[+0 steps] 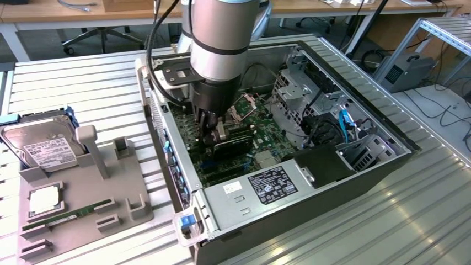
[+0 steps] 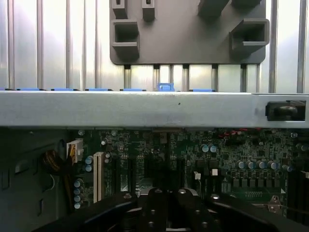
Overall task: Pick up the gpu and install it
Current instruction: 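Press down on the gpu until it lock into place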
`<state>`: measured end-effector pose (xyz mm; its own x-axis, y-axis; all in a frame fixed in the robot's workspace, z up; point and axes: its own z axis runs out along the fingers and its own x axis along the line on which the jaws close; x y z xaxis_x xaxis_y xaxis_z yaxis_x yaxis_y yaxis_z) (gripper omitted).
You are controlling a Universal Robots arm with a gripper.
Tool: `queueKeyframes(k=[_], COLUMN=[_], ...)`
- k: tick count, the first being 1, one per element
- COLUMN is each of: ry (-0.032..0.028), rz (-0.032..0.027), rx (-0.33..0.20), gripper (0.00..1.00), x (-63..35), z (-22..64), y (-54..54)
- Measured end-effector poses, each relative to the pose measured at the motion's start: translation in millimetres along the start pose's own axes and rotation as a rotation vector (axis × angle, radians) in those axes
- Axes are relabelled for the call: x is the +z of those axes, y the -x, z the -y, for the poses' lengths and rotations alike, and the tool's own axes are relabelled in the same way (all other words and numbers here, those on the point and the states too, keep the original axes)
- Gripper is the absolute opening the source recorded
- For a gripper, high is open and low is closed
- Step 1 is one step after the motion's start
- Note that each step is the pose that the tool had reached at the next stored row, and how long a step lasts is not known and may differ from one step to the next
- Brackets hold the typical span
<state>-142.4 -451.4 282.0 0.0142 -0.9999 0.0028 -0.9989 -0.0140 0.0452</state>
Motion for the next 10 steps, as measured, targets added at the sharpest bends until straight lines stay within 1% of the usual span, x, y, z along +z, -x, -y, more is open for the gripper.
queueKeyframes(k=[1, 5, 7, 8, 10], ry=[0.0213, 0.0219, 0.0219, 0.0219, 0.0219], rz=[0.0048, 0.005, 0.005, 0.005, 0.0049], rx=[0.0, 0.0, 0.0, 0.0, 0.0], gripper=[0.11, 0.11, 0.11, 0.11, 0.11], x=[-0.1, 0.9, 1.6, 1.9, 2.1], z=[15.2, 15.3, 14.0, 12.2, 11.1], y=[-0.2, 2.3, 4.6, 4.8, 4.5])
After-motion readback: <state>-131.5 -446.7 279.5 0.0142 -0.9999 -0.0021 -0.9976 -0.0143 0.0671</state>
